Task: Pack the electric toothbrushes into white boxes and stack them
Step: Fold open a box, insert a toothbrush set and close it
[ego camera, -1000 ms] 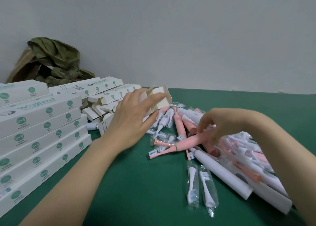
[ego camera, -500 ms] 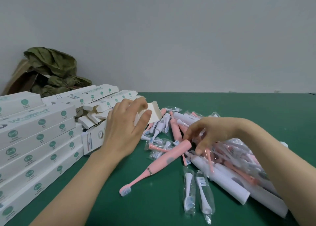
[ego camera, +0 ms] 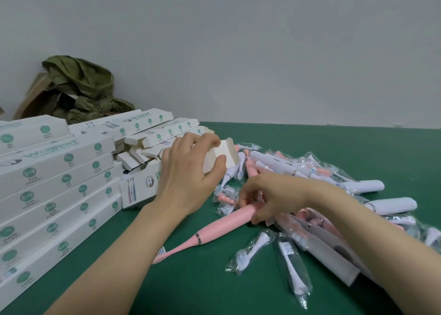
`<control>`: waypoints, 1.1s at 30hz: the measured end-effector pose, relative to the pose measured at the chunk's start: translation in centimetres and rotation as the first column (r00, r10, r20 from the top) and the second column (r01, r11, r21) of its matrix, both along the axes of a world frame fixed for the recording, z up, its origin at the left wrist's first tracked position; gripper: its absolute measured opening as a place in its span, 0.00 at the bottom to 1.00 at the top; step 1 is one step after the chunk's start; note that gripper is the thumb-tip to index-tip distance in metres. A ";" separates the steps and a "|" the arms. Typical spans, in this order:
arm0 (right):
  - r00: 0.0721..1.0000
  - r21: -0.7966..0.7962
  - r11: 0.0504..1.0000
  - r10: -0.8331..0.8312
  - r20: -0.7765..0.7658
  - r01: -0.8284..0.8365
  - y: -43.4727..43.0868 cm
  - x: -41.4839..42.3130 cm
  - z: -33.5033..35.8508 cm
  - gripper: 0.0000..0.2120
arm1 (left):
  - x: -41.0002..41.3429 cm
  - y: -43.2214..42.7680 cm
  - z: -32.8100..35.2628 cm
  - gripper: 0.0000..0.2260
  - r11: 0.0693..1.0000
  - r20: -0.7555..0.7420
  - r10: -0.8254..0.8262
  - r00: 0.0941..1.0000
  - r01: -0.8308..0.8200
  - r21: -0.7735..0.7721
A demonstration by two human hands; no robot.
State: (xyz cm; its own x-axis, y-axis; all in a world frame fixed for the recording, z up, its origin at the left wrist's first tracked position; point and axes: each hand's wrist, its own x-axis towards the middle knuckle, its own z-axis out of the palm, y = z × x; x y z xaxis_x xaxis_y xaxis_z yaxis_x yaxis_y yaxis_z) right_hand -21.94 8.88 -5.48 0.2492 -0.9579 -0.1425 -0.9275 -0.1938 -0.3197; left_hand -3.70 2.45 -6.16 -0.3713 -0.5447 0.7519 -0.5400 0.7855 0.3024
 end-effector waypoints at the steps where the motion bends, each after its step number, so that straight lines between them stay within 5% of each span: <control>1: 0.996 -0.013 1.000 -0.005 0.086 0.006 0.1 -0.4 0.4 0.10 | 0.0 0.1 0.0 0.23 1.000 0.000 0.003 1.000 -0.003 0.008; 5: 0.817 -0.084 0.993 -0.020 0.577 0.084 1.1 -2.9 2.6 0.12 | -0.1 0.2 0.2 0.25 1.000 0.007 0.000 1.000 0.000 0.021; 10: 0.200 -0.121 0.898 0.037 0.979 0.423 1.9 -5.3 5.2 0.12 | 0.2 -0.1 0.3 0.30 0.999 0.072 0.044 0.996 -0.044 -0.002; 12: 0.081 -0.156 0.787 0.135 0.988 0.597 2.2 -5.6 6.4 0.03 | 0.3 -0.3 0.4 0.28 0.999 0.036 0.050 0.998 -0.050 -0.014; 16: 0.043 -0.205 0.578 0.282 0.959 0.790 2.6 -4.3 7.8 0.06 | 0.4 -0.6 0.7 0.26 0.998 -0.024 0.060 0.998 -0.061 -0.033; 21: 0.014 -0.262 0.609 0.381 0.925 0.749 2.8 -1.8 8.2 0.06 | 0.3 0.0 1.0 0.28 0.999 -0.066 0.030 0.997 -0.032 -0.028; 33: 0.078 -0.276 0.611 0.331 0.940 0.742 2.3 1.4 8.1 0.08 | 1.3 -1.0 1.4 0.24 0.995 -0.238 0.089 0.967 -0.099 -0.028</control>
State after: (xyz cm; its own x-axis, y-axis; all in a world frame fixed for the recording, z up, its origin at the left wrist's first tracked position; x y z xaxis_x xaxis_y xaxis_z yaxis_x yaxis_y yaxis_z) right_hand -20.58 11.17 2.67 -0.5968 -0.6049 0.5272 -0.0030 -0.6553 -0.7553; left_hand -2.36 1.42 -4.74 -0.1290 -0.5366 0.8339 -0.5291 0.7485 0.3998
